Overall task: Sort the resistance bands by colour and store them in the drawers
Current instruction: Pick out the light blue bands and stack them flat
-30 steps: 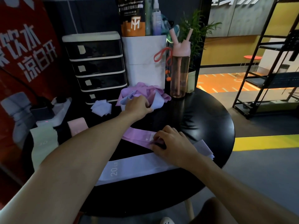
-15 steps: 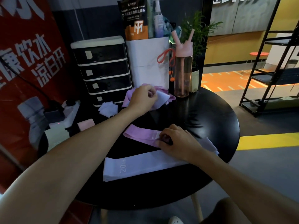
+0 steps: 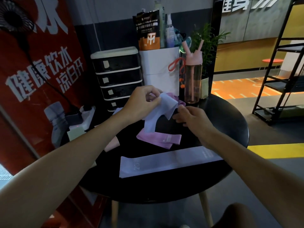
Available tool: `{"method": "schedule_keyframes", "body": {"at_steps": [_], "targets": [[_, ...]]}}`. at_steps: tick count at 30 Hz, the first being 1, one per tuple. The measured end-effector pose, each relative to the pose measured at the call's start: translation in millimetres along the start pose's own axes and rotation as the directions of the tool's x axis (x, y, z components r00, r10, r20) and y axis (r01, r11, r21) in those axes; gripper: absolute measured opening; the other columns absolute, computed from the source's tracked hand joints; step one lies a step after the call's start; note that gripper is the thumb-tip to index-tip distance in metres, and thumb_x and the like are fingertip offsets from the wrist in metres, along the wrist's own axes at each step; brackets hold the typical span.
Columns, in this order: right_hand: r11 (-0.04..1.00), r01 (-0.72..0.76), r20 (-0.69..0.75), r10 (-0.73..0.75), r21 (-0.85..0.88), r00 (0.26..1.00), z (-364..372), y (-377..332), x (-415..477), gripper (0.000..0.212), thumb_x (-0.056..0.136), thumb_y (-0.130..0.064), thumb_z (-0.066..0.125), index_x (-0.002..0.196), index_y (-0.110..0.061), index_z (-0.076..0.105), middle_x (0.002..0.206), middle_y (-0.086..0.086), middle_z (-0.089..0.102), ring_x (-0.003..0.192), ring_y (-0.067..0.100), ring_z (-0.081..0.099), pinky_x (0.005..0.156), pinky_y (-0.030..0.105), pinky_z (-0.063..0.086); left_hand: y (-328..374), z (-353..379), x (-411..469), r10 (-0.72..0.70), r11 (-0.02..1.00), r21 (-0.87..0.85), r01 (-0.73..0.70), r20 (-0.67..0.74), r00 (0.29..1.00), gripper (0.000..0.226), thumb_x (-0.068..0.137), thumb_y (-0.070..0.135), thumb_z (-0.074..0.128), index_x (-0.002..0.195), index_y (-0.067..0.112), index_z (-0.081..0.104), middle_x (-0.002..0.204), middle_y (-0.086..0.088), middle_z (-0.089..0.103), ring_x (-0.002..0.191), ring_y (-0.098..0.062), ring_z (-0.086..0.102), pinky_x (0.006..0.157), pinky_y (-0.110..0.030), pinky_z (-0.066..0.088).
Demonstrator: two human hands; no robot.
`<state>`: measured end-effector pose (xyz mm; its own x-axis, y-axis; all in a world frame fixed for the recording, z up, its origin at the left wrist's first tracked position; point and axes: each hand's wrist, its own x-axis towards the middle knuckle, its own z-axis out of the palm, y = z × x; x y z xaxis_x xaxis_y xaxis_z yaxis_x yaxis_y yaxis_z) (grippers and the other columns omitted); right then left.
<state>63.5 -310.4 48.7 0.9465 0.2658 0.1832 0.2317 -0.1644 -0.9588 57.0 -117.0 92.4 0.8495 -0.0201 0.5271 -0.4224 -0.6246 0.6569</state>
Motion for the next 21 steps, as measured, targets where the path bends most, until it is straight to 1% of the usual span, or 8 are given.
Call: {"method": "schedule_keyframes", "body": {"at_steps": [4,8,10,11,14,17,19,21], "targets": [[0.944,-0.067,0.006,0.069,0.322,0.998,5.7,-13.6,3.4,0.029,0.101,-0.036,0.048,0.095,-0.016,0.068,0.097,0.008,0.074,0.091,0.018,0.071,0.082,0.027,0.056,12.4,-5.7,-16.7,0.027,0.997,-0.077,-0.021,0.068,0.997,0.017,0.089,-0.008,0.062,0.08,0.006,0.066,0.107,0.004,0.069,0.094,0.001,0.068,0.085,-0.014,0.051],[0.953,0.024,-0.155,0.024,0.303,0.988,11.1,-16.1,7.3,0.022,0.092,-0.02,0.065,0.112,-0.01,0.064,0.106,0.008,0.069,0.095,0.018,0.068,0.083,0.03,0.058,8.6,-8.8,-25.5,0.028,0.999,-0.035,-0.024,0.101,0.994,0.014,0.088,-0.002,0.066,0.079,0.008,0.066,0.1,-0.011,0.072,0.091,-0.009,0.07,0.085,-0.024,0.054],[0.931,0.045,-0.193,0.027,0.362,0.981,11.1,-21.1,6.9,0.026,0.088,-0.007,0.069,0.112,-0.006,0.061,0.106,0.01,0.066,0.091,0.016,0.067,0.07,0.022,0.058,4.0,-8.4,-27.0,-0.01,0.999,0.031,0.007,0.094,0.995,0.014,0.086,0.002,0.069,0.079,0.014,0.067,0.089,-0.01,0.07,0.08,-0.012,0.064,0.076,-0.029,0.052],[0.924,0.069,-0.197,0.007,0.377,0.98,11.0,-23.4,6.3,0.025,0.086,-0.003,0.069,0.11,-0.005,0.061,0.105,0.011,0.065,0.089,0.016,0.067,0.065,0.02,0.056,4.1,-7.5,-28.4,-0.034,0.998,0.054,0.029,0.086,0.996,0.014,0.086,0.001,0.069,0.083,0.015,0.067,0.087,-0.006,0.069,0.078,-0.011,0.062,0.072,-0.024,0.05],[0.957,0.146,-0.227,-0.088,0.252,0.97,11.5,-25.4,7.1,0.031,0.083,0.0,0.071,0.109,-0.01,0.06,0.109,0.007,0.062,0.096,0.017,0.064,0.07,0.022,0.057,11.4,-5.7,-30.7,-0.041,0.999,0.024,0.041,-0.006,0.999,0.021,0.086,-0.002,0.065,0.101,0.014,0.065,0.088,-0.002,0.063,0.073,-0.012,0.056,0.067,-0.016,0.046],[0.969,0.246,-0.201,-0.235,0.031,0.951,14.0,-24.3,6.8,0.052,0.081,0.001,0.07,0.125,-0.02,0.052,0.116,-0.005,0.057,0.106,0.012,0.059,0.087,0.031,0.056,23.9,-5.9,-28.2,-0.03,0.999,-0.045,0.028,-0.039,0.999,0.024,0.092,-0.002,0.059,0.105,0.017,0.067,0.088,0.004,0.063,0.072,-0.007,0.057,0.071,-0.018,0.048],[0.949,0.313,-0.121,-0.313,-0.019,0.942,16.0,-23.9,4.9,0.069,0.083,0.009,0.06,0.139,-0.025,0.04,0.127,-0.007,0.053,0.101,0.019,0.062,0.088,0.035,0.057,31.3,-4.6,-25.7,-0.049,0.997,-0.064,0.048,-0.015,0.999,0.022,0.098,0.004,0.055,0.108,0.02,0.067,0.092,0.008,0.067,0.075,0.001,0.06,0.071,-0.016,0.049],[0.939,0.343,-0.024,-0.344,-0.029,0.939,18.6,-23.2,0.9,0.085,0.083,0.014,0.056,0.151,-0.026,0.024,0.135,-0.01,0.049,0.087,0.019,0.066,0.078,0.021,0.055,33.8,-2.3,-22.3,-0.092,0.993,-0.08,0.091,-0.014,0.996,0.024,0.101,0.012,0.053,0.12,0.016,0.066,0.099,0.004,0.069,0.087,-0.004,0.064,0.078,-0.025,0.054]]}}
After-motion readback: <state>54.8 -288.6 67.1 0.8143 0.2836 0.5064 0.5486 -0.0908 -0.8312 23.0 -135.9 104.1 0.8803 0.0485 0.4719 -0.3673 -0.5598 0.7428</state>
